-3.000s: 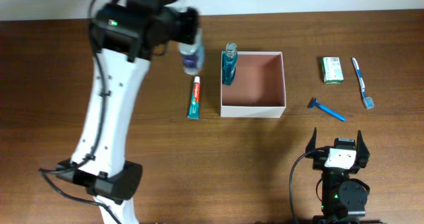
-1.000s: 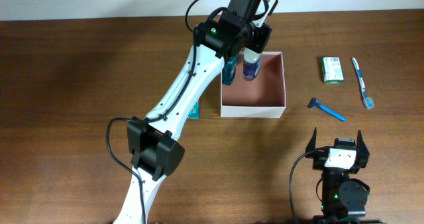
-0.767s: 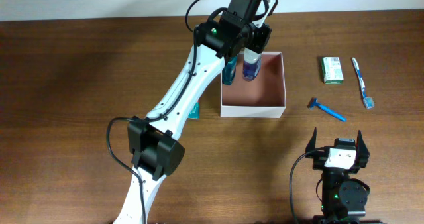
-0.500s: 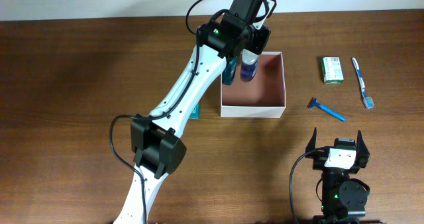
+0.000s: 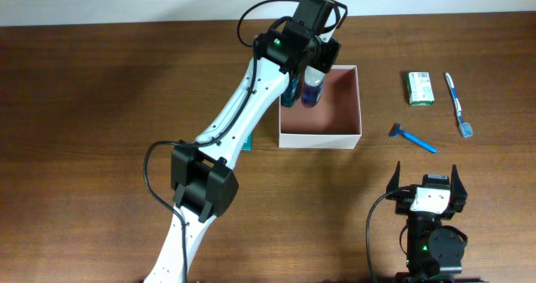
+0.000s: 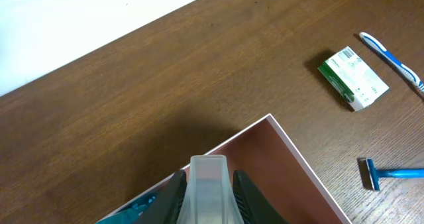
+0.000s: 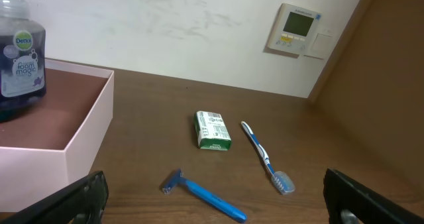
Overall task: Pack container
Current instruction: 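Lower the foam bottle into the box beside the mouthwash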
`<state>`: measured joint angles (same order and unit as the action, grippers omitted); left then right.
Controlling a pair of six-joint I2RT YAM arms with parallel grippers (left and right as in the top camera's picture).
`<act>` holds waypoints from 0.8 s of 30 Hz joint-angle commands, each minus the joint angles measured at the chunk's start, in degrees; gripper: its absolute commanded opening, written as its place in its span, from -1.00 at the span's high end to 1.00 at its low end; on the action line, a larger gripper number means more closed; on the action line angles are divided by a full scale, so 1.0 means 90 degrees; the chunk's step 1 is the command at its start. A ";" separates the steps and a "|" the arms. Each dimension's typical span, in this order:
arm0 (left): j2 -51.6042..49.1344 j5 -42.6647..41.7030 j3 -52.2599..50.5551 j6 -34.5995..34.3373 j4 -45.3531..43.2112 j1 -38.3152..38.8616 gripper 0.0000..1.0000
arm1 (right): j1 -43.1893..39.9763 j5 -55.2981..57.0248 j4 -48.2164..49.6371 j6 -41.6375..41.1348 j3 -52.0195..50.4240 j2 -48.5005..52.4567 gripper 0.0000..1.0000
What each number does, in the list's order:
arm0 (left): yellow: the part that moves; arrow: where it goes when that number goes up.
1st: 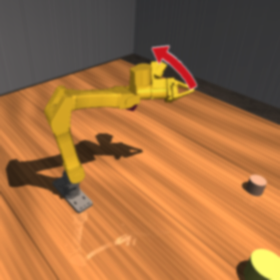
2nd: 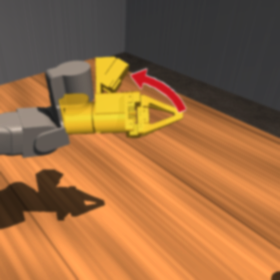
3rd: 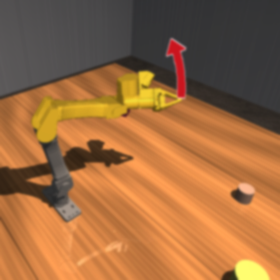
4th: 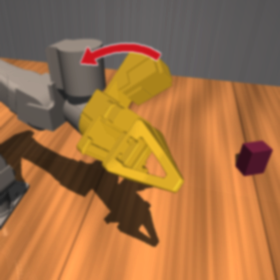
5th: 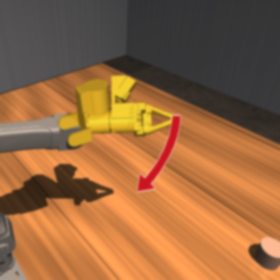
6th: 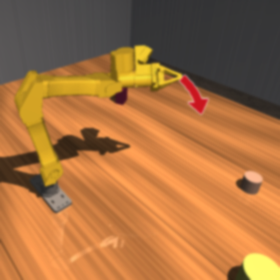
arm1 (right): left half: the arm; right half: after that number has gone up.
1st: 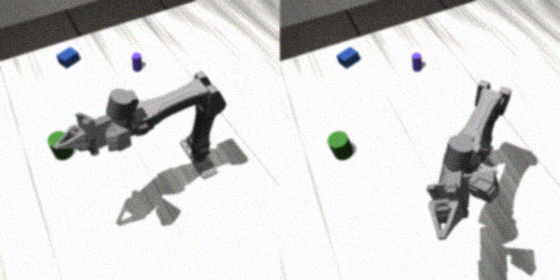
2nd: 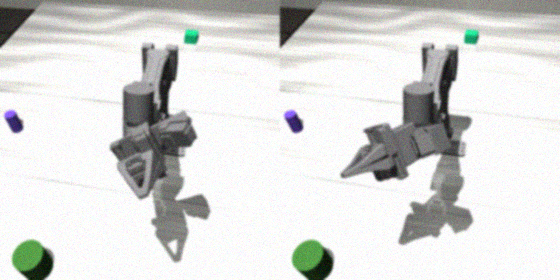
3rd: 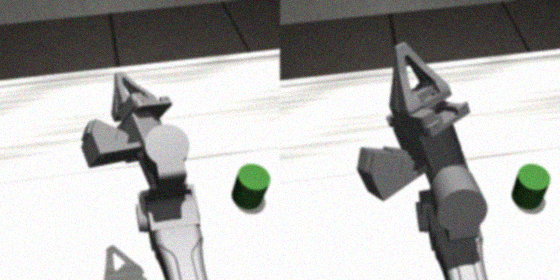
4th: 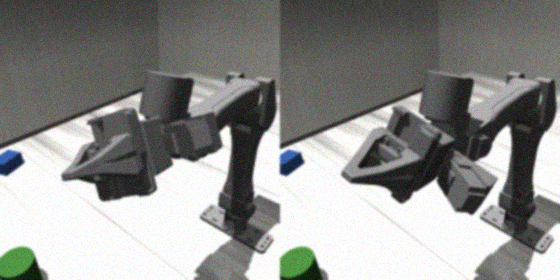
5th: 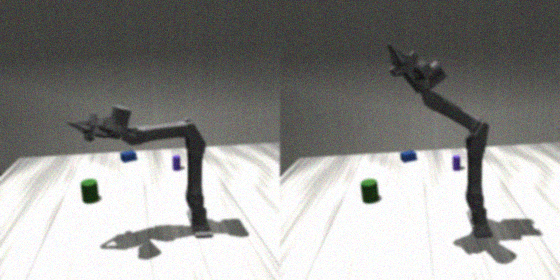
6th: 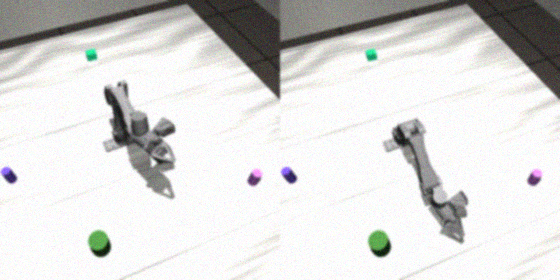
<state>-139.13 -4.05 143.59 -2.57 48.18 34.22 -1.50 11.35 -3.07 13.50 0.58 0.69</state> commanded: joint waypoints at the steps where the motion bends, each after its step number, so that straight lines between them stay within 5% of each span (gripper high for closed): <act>1: 0.0046 0.0046 0.0170 0.0053 -0.0068 -0.0102 0.60 | 0.0041 0.0126 -0.0056 -0.0024 -0.0029 -0.0036 -0.98; 24: -0.0092 0.0046 0.0075 0.0051 -0.0019 -0.0121 0.60 | 0.0041 0.0126 -0.0056 -0.0024 -0.0029 -0.0036 -0.98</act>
<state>-139.48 -4.05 143.59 -2.57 48.58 33.56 -1.50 11.35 -3.09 13.50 0.58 0.69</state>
